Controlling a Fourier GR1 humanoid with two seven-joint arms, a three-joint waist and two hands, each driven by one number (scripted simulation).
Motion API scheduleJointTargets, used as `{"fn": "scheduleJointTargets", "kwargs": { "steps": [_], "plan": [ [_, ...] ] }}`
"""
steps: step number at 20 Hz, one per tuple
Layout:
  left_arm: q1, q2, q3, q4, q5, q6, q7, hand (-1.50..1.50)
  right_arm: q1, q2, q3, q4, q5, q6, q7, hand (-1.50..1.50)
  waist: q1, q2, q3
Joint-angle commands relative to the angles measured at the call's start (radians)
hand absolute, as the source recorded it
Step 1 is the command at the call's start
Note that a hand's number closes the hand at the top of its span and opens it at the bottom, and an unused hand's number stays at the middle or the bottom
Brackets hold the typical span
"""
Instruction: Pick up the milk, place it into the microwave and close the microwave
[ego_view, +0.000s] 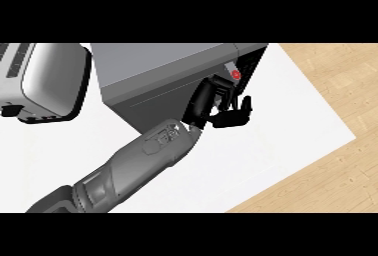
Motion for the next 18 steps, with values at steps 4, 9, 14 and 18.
{"fn": "scheduleJointTargets", "kwargs": {
  "steps": [4, 9, 14, 18],
  "plan": [
    [-0.113, -0.054, 0.012, 0.05, 0.012, -0.003, 0.005, 1.5, -0.027, -0.025, -0.029, 0.022, -0.044, 0.007, 0.016, -1.5, -0.021, 0.015, 0.004],
    [-0.116, -0.054, 0.004, 0.053, 0.021, 0.017, -0.001, 1.5, -0.038, -0.035, -0.034, 0.02, -0.074, 0.016, 0.026, -1.5, -0.031, 0.01, 0.004],
    [-0.102, -0.054, -0.007, 0.044, 0.036, 0.029, -0.015, 1.5, -0.059, -0.047, -0.044, 0.035, -0.105, 0.02, 0.036, -1.5, -0.031, 0.019, 0.004],
    [-0.052, -0.055, 0.088, 0.095, 0.094, 0.185, 0.002, 1.5, -0.054, -0.058, -0.058, 0.037, -0.12, 0.016, 0.049, -1.5, 0.016, 0.009, 0.001]
  ]
}}
